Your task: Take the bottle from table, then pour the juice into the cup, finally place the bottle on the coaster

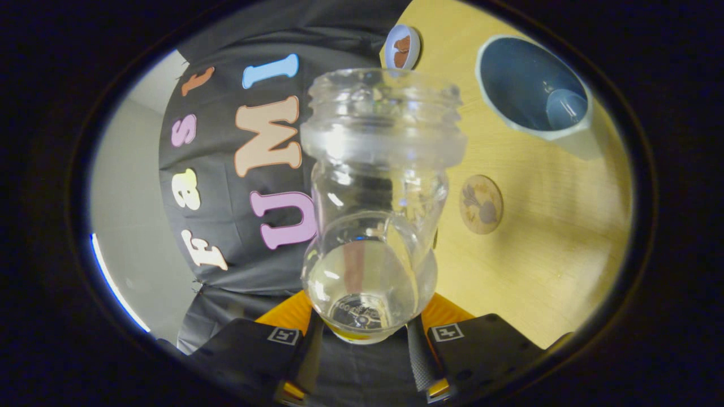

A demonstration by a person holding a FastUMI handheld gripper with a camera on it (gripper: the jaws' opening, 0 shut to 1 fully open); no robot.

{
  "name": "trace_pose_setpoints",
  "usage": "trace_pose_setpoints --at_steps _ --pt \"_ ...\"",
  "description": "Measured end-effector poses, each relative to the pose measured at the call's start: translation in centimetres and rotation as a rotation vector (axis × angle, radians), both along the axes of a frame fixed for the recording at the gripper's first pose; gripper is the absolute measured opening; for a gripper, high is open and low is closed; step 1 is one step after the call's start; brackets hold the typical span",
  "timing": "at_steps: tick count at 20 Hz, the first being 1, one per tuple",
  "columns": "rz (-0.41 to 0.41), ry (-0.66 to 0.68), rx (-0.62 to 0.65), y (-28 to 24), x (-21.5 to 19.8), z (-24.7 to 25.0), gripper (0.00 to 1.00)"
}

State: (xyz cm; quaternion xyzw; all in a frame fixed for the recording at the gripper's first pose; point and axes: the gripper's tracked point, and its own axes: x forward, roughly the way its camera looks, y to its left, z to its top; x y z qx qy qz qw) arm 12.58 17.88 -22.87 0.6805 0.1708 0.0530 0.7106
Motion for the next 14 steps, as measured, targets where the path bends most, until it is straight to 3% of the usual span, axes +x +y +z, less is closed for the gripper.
trace_pose_setpoints --at_steps 14 --pt "-0.03 -0.006 0.075 -1.1 0.5 1.4 0.69"
